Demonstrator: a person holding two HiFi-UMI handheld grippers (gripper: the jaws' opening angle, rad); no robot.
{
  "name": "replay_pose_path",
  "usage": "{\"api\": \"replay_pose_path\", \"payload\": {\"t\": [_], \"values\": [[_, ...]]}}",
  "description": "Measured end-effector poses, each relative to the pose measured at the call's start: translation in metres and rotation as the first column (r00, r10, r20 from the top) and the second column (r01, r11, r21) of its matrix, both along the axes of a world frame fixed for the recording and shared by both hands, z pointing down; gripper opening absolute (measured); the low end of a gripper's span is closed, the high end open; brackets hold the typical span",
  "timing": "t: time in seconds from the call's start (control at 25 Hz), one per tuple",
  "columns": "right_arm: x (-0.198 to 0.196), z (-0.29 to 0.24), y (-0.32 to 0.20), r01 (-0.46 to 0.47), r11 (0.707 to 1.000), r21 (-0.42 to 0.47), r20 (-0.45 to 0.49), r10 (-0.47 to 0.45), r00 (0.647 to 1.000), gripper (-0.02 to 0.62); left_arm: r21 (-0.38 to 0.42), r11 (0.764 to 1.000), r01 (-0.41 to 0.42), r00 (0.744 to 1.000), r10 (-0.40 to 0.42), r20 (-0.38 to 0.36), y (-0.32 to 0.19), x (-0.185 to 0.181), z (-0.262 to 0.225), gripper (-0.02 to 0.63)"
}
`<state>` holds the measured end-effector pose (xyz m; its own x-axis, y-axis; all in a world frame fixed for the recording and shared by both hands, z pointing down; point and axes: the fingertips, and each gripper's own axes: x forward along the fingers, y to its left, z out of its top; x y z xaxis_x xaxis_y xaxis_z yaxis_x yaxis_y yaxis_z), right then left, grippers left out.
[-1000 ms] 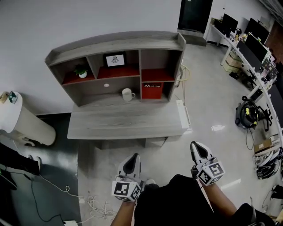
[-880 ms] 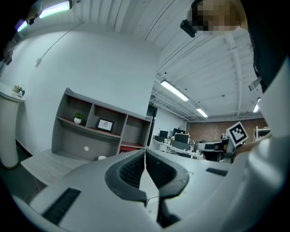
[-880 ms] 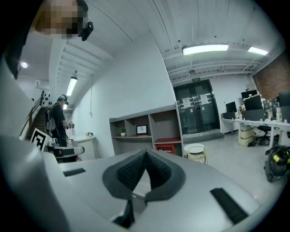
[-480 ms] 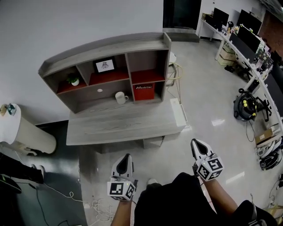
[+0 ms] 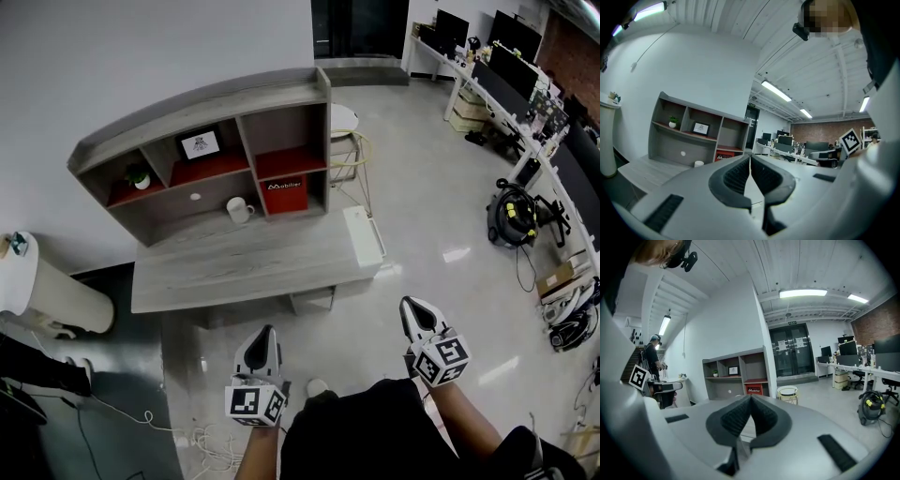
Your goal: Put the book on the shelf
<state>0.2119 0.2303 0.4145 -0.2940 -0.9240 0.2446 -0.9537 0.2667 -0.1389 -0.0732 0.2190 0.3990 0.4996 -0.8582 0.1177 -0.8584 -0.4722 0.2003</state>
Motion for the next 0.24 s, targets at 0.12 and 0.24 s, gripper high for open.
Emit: {"api": "replay_pose_path", "payload": {"t": [0.12, 0.24], "values": [[0.011, 0.003, 0.008, 0.007, 1.000, -0.001, -0.009, -0.007, 1.000, -0.002, -0.006, 1.000, 0.002, 1.000, -0.002, -0.005, 0.004, 0.014, 0.003, 0.016], [0.025, 0.005, 0.013, 0.012, 1.000, -0.003, -0.016, -0.012, 1.000, -0.002, -0.016, 1.000, 0.003, 1.000, -0.003, -0.005, 0.009, 0.029, 0.007, 0.017]]}}
